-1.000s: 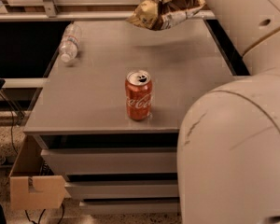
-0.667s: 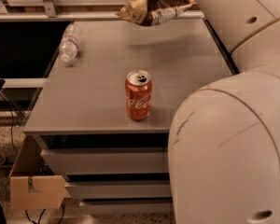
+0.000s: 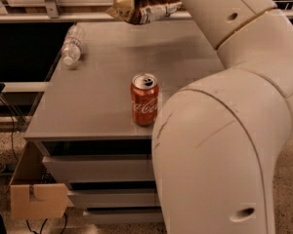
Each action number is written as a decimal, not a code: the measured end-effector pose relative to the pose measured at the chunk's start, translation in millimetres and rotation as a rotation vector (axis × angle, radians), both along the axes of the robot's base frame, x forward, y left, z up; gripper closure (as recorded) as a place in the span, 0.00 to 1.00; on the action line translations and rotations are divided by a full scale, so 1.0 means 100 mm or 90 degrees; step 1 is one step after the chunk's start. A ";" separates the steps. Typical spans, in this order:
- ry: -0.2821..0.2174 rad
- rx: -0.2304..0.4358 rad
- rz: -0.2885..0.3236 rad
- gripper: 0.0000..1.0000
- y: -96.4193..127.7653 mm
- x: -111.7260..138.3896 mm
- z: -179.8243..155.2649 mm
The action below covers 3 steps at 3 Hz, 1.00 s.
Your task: Move brown chip bag near water bottle
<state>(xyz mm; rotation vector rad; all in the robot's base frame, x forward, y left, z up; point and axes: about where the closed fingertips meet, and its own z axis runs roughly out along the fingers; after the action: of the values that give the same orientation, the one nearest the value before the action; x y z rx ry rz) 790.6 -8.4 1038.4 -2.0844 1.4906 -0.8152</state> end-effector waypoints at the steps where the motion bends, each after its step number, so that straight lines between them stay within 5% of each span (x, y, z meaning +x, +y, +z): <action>1: 0.000 0.000 0.000 1.00 0.00 0.00 0.00; 3: -0.039 0.035 -0.060 1.00 0.19 0.12 -0.04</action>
Offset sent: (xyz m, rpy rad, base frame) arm 0.0045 0.0199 -0.0029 0.1374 -0.0843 -0.0702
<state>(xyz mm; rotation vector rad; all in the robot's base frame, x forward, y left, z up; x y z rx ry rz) 802.9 11.0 1034.2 -1.9447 1.5711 -0.8550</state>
